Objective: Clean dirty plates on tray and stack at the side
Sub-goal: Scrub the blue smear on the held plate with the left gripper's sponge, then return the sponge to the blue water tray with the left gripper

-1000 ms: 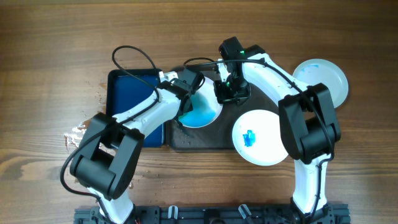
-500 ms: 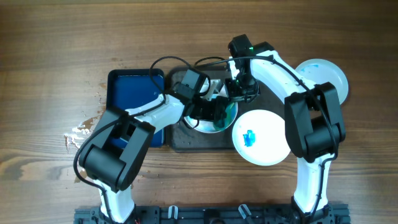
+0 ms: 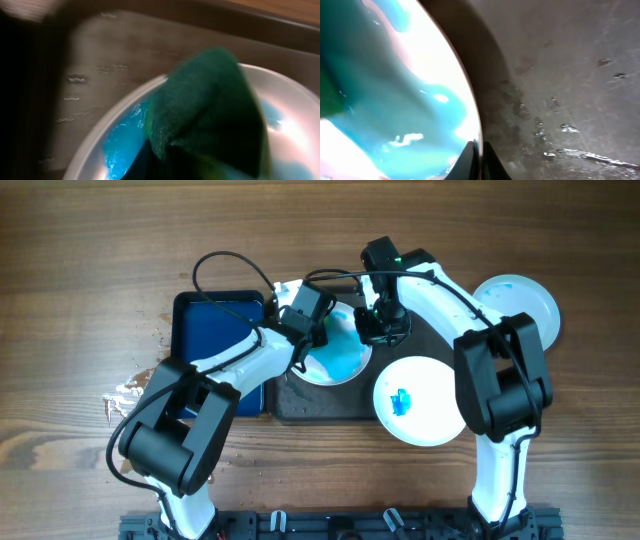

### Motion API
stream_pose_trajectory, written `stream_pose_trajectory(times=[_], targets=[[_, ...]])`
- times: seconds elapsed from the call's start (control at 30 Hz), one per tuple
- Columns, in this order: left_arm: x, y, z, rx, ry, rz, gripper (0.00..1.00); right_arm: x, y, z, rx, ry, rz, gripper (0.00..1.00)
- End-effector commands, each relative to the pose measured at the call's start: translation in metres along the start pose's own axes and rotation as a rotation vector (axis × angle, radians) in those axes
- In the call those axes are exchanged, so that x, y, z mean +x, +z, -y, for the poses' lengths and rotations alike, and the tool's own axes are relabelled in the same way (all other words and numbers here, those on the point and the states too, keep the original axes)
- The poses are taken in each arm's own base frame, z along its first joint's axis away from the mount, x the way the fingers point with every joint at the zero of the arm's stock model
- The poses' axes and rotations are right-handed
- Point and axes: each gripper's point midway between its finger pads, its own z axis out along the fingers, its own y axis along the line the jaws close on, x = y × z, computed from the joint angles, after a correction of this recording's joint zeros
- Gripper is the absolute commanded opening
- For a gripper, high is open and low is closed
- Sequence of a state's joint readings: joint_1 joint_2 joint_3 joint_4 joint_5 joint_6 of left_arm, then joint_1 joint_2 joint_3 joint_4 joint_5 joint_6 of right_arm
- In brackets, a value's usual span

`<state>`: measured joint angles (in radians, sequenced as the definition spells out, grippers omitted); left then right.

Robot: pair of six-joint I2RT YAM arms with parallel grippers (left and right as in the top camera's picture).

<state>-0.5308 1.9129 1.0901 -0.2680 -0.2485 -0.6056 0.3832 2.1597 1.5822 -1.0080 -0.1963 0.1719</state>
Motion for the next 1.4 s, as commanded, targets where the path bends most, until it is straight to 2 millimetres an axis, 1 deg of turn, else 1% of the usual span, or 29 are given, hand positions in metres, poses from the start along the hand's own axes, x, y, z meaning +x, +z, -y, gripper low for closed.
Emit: stream_pose_trajectory(times=[0.0, 0.07, 0.1, 0.17, 0.23, 0.33, 0.37, 0.4, 0.5, 0.57, 0.6, 0.63, 0.7, 0.73, 0.77, 0.83, 0.9, 0.93, 0.97, 1.0, 1.03, 1.07, 1.1, 1.13, 1.17, 1.23, 1.27, 1.3, 1.37], targets=[[0.020, 0.008, -0.092, -0.390, 0.072, -0.022, 0.04, 0.008, 0.002, 0.005, 0.037, -0.013, -0.028, 0.04], [0.054, 0.004, -0.082, -0.331, 0.160, -0.178, 0.04, 0.008, 0.002, 0.005, 0.037, -0.014, -0.028, 0.04], [0.075, 0.002, -0.066, -0.242, 0.221, -0.276, 0.04, 0.008, 0.002, 0.005, 0.037, -0.014, -0.029, 0.04], [0.102, -0.004, -0.035, -0.077, 0.311, -0.388, 0.04, 0.008, 0.002, 0.005, 0.038, -0.014, -0.031, 0.04], [0.122, -0.022, 0.000, 0.097, 0.375, -0.458, 0.04, 0.009, 0.002, 0.005, 0.038, -0.013, -0.032, 0.04], [0.134, -0.050, 0.037, 0.300, 0.451, -0.498, 0.04, 0.009, 0.002, 0.005, 0.038, -0.013, -0.032, 0.04], [0.135, -0.062, 0.049, 0.367, 0.451, -0.501, 0.04, 0.009, 0.002, 0.005, 0.038, -0.013, -0.032, 0.04], [0.135, -0.068, 0.057, 0.413, 0.448, -0.504, 0.04, 0.009, 0.002, 0.005, 0.038, -0.014, -0.032, 0.04], [0.135, -0.074, 0.067, 0.471, 0.436, -0.511, 0.04, 0.009, 0.002, 0.005, 0.038, -0.013, -0.032, 0.05], [0.132, -0.074, 0.070, 0.472, 0.418, -0.499, 0.04, 0.009, 0.002, 0.005, 0.038, -0.013, -0.032, 0.04], [0.126, -0.071, 0.069, 0.453, 0.399, -0.482, 0.04, 0.009, 0.002, 0.005, 0.038, -0.013, -0.032, 0.04], [0.119, -0.069, 0.067, 0.423, 0.378, -0.462, 0.04, 0.009, 0.002, 0.005, 0.037, -0.013, -0.032, 0.04], [0.088, -0.067, 0.058, 0.315, 0.333, -0.367, 0.04, 0.009, 0.002, 0.005, 0.037, -0.013, -0.032, 0.04], [0.073, -0.072, 0.055, 0.283, 0.333, -0.322, 0.04, 0.009, 0.002, 0.005, 0.038, -0.013, -0.034, 0.04], [0.054, -0.082, 0.053, 0.246, 0.334, -0.263, 0.04, 0.009, 0.002, 0.005, 0.038, -0.013, -0.035, 0.04], [0.029, -0.102, 0.049, 0.193, 0.329, -0.191, 0.04, 0.009, 0.002, 0.005, 0.038, -0.013, -0.034, 0.04], [0.015, -0.114, 0.037, 0.122, 0.304, -0.150, 0.04, 0.009, 0.002, 0.005, 0.038, -0.013, -0.034, 0.04], [0.011, -0.117, 0.032, 0.096, 0.291, -0.138, 0.04, 0.009, 0.002, 0.005, 0.038, -0.013, -0.034, 0.04], [0.007, -0.120, 0.020, 0.043, 0.263, -0.121, 0.04, 0.009, 0.002, 0.005, 0.038, -0.012, -0.034, 0.04], [0.004, -0.120, 0.005, -0.018, 0.225, -0.120, 0.04, 0.009, 0.002, 0.005, 0.038, -0.012, -0.034, 0.04], [0.004, -0.119, -0.007, -0.051, 0.205, -0.136, 0.04, 0.009, 0.002, 0.005, 0.038, -0.012, -0.035, 0.04], [0.003, -0.118, -0.023, -0.089, 0.167, -0.163, 0.04, 0.009, 0.002, 0.005, 0.038, -0.012, -0.035, 0.04], [-0.001, -0.116, -0.042, -0.129, 0.111, -0.183, 0.04, 0.009, 0.002, 0.005, 0.038, -0.013, -0.035, 0.04], [-0.007, -0.114, -0.057, -0.154, 0.074, -0.191, 0.04, 0.009, 0.002, 0.005, 0.038, -0.013, -0.035, 0.04], [-0.019, -0.108, -0.084, -0.191, -0.004, -0.197, 0.04, 0.009, 0.002, 0.005, 0.038, -0.013, -0.035, 0.04], [-0.029, -0.101, -0.114, -0.213, -0.093, -0.214, 0.04, 0.009, 0.002, 0.005, 0.038, -0.013, -0.035, 0.04], [-0.035, -0.097, -0.137, -0.224, -0.163, -0.229, 0.04, 0.009, 0.002, 0.005, 0.038, -0.012, -0.035, 0.04], [-0.036, -0.094, -0.145, -0.219, -0.178, -0.241, 0.04, 0.009, 0.002, 0.005, 0.038, -0.013, -0.034, 0.04], [-0.034, -0.081, -0.171, -0.225, -0.213, -0.293, 0.04, 0.008, 0.002, 0.005, 0.037, -0.013, -0.030, 0.04]])
